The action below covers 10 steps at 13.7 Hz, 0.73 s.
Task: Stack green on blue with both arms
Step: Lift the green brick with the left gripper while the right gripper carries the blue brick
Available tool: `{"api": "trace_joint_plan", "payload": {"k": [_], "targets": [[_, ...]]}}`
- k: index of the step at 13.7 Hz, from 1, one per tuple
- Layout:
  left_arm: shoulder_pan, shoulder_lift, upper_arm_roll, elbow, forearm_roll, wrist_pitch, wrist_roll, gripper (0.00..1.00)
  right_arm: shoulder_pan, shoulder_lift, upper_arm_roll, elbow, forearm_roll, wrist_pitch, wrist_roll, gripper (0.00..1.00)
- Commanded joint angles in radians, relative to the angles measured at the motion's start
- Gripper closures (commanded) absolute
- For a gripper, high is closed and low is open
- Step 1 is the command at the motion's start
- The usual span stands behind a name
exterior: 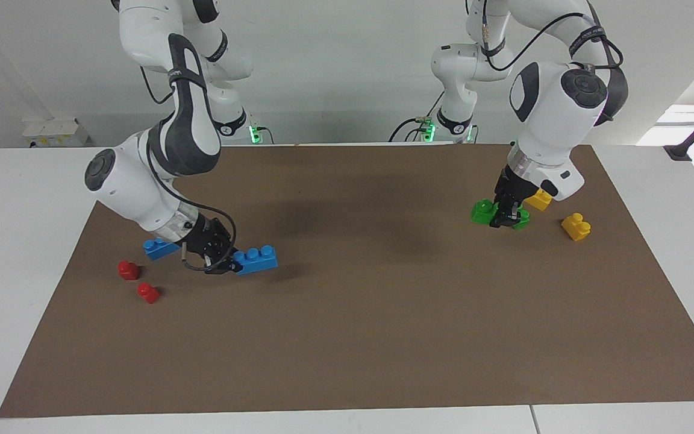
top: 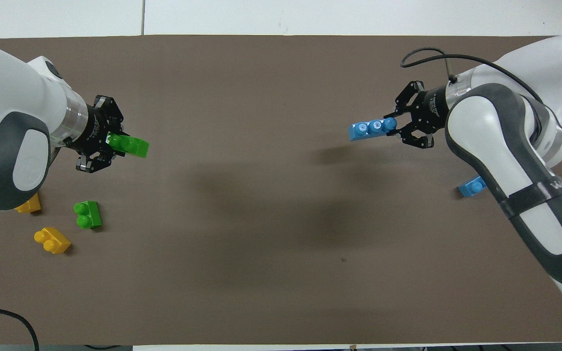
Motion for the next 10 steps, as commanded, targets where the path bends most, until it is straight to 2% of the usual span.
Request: {"api": "trace_joint_plan", "payload": {"k": [1,2,5,10], "targets": [[-0.009,-0.022,0.008,-0.006,-0.011,-0.023,-0.017,1.0,0.055,-0.006,0.002,-0.014,0.022,0.02,0.101,1.0],[-0.01,-0.022,0.007,-0.008,-0.011,-0.023,-0.021,1.0,0.099,-0.017,0.002,-0.035,0.025,0.035,0.137,1.0],[-0.046,-0.02,0.008,-0.006,-0.011,-0.015,-0.073,1.0,0.22,-0.046,0.002,-0.139,0.038,0.185,0.241,1.0],[-0.105,-0.019,0.008,-0.014,-0.011,0.04,-0.314,1.0,0.317,-0.067,0.002,-0.27,0.073,0.371,0.28,1.0]]}}
